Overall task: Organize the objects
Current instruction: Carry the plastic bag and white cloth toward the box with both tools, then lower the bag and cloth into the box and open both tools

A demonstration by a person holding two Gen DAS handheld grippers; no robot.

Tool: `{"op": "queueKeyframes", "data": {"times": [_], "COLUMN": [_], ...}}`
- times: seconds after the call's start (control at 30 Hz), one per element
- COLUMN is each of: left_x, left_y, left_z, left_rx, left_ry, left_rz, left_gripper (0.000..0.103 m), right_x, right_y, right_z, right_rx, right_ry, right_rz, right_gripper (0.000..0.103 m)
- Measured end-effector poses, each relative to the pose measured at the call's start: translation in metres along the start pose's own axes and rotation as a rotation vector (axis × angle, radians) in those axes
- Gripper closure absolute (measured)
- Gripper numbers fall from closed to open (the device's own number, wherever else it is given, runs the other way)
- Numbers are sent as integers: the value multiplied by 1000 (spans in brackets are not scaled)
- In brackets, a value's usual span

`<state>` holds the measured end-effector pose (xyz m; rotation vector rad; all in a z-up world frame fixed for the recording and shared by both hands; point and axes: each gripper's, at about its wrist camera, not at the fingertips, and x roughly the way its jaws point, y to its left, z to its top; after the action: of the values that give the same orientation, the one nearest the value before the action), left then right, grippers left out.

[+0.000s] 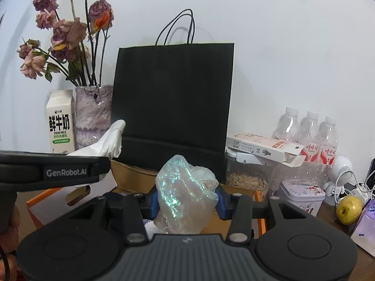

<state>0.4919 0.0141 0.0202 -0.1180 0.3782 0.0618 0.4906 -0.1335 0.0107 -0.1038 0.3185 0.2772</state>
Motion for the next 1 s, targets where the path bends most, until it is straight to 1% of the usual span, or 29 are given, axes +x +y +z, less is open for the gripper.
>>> {"op": "queueKeyframes", "data": {"times": [0.17,0.33,0.43,0.53,0.57,0.6,0.63,0.67,0.7,0.77,1.0], "left_x": [9,15,17,17,16,15,15,14,12,11,7], "left_y": [-1,1,1,0,1,1,2,3,4,5,4], "left_z": [-6,-9,-11,-11,-11,-11,-10,-10,-10,-9,-8], "left_rx": [17,25,36,43,42,41,36,27,17,5,2], "left_ry": [20,41,45,35,28,23,20,13,-1,-7,-12], "left_rz": [18,44,46,50,52,57,60,64,67,65,59], "left_gripper": [49,49,46,33,26,17,11,0,0,0,0], "right_x": [7,18,20,21,22,22,22,23,22,20,15], "right_y": [0,0,-1,0,0,-1,-1,-2,-3,-3,-4], "right_z": [-5,-11,-13,-15,-15,-15,-15,-15,-15,-15,-11], "right_rx": [-4,-4,0,-1,2,5,11,16,21,29,37], "right_ry": [32,92,102,104,105,108,110,109,103,89,78], "right_rz": [-8,-28,-21,-23,-22,-20,-20,-22,-23,-22,-14], "right_gripper": [59,58,57,50,46,37,28,14,3,0,0]}}
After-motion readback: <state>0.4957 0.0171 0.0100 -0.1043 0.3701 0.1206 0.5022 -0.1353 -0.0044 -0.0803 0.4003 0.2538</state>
